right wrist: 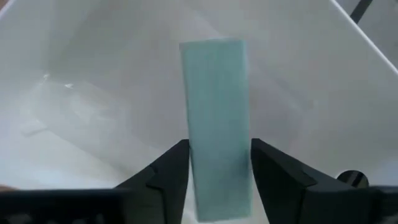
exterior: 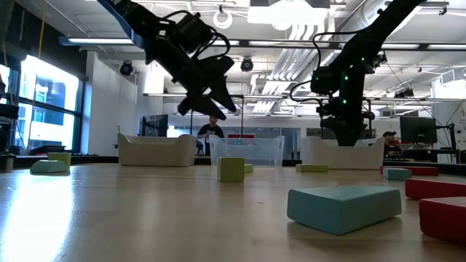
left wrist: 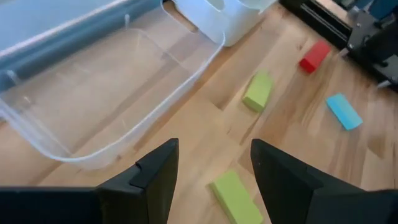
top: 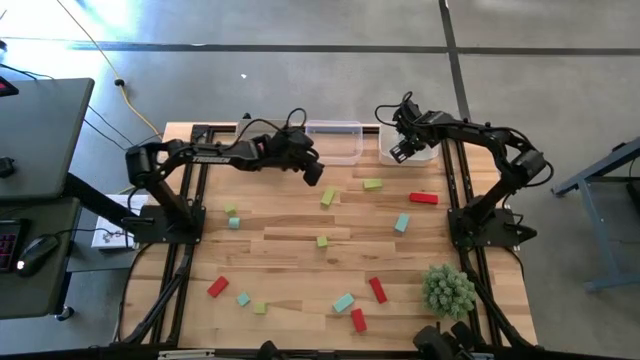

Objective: Sort & place blocks by color
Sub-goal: Put the blue block into the white bin, then put the green block into the transparent bin, then put the blue block into the white bin

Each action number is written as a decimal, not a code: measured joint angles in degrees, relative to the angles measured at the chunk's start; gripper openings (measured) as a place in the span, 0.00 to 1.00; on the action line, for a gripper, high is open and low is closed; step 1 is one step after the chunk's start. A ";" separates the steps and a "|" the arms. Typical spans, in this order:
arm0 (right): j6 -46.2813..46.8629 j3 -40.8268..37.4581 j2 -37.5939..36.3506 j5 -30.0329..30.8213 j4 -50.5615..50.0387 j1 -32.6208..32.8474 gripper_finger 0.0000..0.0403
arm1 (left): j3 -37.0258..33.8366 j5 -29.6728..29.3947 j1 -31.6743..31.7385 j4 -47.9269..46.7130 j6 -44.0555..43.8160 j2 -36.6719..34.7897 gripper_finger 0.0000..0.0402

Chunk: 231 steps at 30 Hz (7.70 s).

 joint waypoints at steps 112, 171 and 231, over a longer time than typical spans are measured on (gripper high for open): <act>12.96 37.13 -0.20 -0.21 -20.55 18.05 0.45 | 0.12 -9.86 -31.60 -3.54 -2.11 13.91 0.57; 22.60 37.13 -0.20 -0.04 -18.50 18.05 0.45 | 0.10 -4.66 4.09 10.76 13.02 0.51 0.28; 18.25 35.36 0.00 -11.14 -22.56 18.34 0.45 | 10.02 -2.22 9.03 1.14 11.33 5.87 0.45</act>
